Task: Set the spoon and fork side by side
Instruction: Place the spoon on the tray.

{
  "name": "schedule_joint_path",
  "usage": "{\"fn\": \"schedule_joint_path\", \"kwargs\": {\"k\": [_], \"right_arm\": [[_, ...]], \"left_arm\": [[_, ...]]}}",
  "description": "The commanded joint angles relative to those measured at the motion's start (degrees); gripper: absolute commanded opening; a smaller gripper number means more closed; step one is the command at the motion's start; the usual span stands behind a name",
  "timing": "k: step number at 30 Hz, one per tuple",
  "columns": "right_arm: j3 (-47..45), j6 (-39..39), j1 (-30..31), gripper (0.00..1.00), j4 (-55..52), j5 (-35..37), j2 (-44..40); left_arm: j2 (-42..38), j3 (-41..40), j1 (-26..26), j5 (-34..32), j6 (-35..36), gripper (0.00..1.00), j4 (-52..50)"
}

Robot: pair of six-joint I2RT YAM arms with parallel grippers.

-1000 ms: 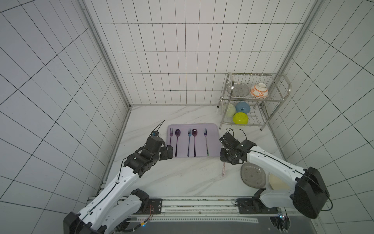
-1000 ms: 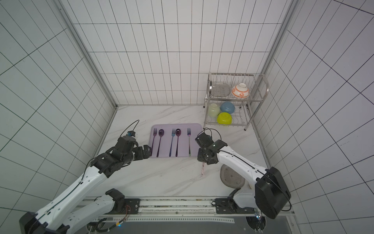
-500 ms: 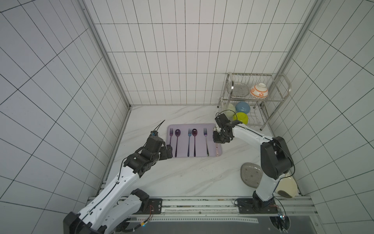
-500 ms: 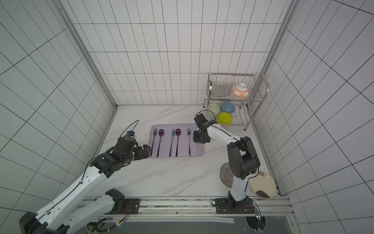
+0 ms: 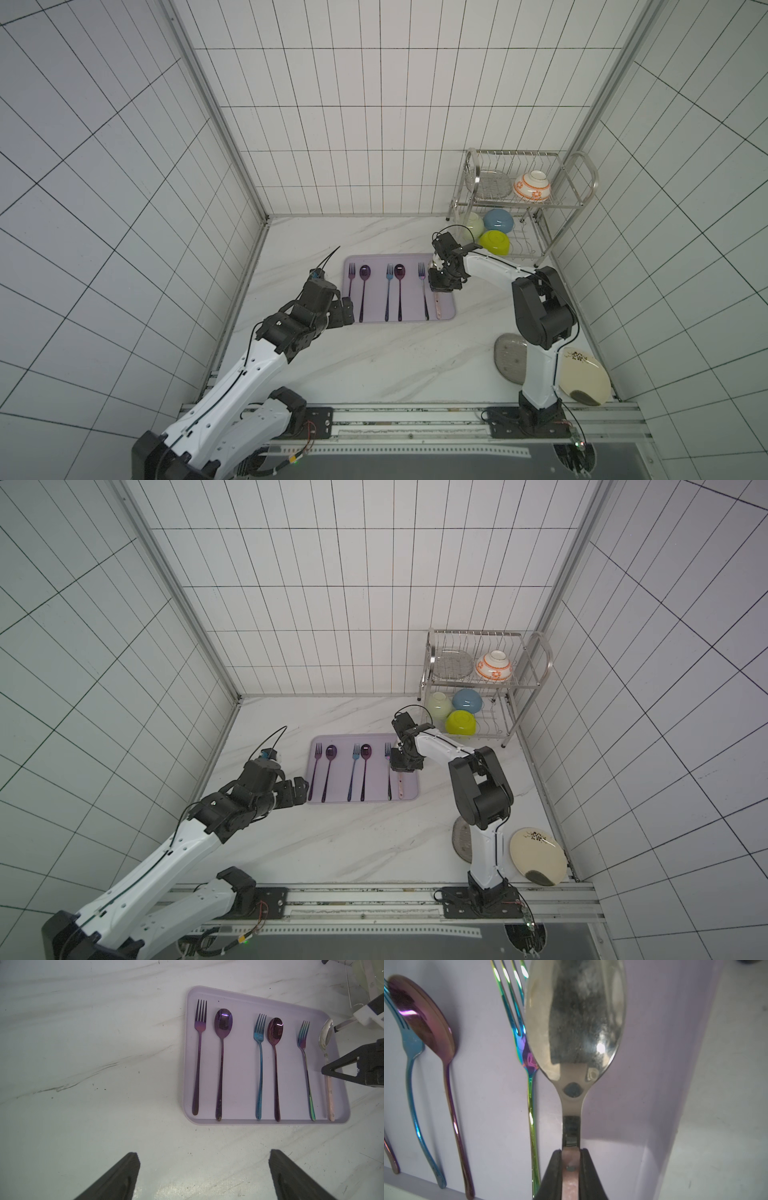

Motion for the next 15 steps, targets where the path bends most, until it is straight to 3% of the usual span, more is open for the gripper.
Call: {"fn": "schedule_joint_path", "kwargs": {"k": [1,7,15], "right_arm": [[1.41,0.35,-0.57,0.07,0.64,0.08,1.34],[1.14,1.64,-0.69,0.12,1.21,0.09,2.43],[-0.39,2.8,-0.69,0.25,2.13,0.18,2.32]], "left_arm": [[0.07,0.04,0.19,-0.7,0.11,0.99,0.11],[0.23,0.02,0.24,-0.54,0.11,0.99,0.03],[0.3,0.05,0.22,-0.48,0.29,0.99,0.17]]}}
